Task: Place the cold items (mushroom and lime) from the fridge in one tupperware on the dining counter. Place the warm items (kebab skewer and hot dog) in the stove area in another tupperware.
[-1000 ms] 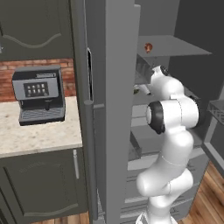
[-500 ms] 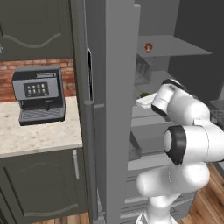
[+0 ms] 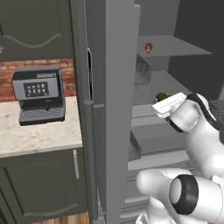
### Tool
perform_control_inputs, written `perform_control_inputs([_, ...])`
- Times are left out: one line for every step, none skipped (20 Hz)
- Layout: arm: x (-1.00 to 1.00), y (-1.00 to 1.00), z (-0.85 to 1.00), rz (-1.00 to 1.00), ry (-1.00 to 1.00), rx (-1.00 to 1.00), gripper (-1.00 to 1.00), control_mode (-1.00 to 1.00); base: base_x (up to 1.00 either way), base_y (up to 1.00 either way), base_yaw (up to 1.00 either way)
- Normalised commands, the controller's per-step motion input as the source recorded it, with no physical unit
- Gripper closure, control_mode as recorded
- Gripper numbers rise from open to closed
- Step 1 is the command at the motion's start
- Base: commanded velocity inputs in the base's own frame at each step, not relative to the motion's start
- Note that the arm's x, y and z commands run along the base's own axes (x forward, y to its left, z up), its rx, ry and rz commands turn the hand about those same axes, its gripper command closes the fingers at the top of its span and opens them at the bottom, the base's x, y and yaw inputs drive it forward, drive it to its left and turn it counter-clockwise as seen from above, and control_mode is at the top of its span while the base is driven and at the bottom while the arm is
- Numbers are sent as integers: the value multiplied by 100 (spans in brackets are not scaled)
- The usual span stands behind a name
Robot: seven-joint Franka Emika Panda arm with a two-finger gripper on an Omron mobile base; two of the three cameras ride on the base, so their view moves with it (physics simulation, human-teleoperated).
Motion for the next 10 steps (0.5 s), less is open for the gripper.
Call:
perform_control_inputs([-100, -54, 27, 0, -9, -26, 100, -100, 0, 0, 0])
perform_control_inputs([-100, -56, 15, 0, -2, -37, 100, -100, 0, 0, 0])
perform_control_inputs([-100, -53, 1, 0, 0, -47, 100, -100, 0, 0, 0])
perform_control_inputs([-100, -45, 0, 1, 0, -60, 100, -100, 0, 0, 0])
perform_control_inputs([-100, -39, 0, 2, 0, -68, 100, -100, 0, 0, 0])
perform_control_inputs([-100, -36, 0, 4, 3, -74, 100, -100, 0, 0, 0])
perform_control_inputs([-100, -29, 0, 5, 5, -79, 100, -100, 0, 0, 0])
perform_control_inputs([-100, -29, 0, 5, 6, -80, 100, -100, 0, 0, 0])
perform_control_inputs([-100, -22, 0, 7, 12, -86, 100, -100, 0, 0, 0])
perform_control_inputs([-100, -15, 0, 8, 13, -88, 100, -100, 0, 0, 0])
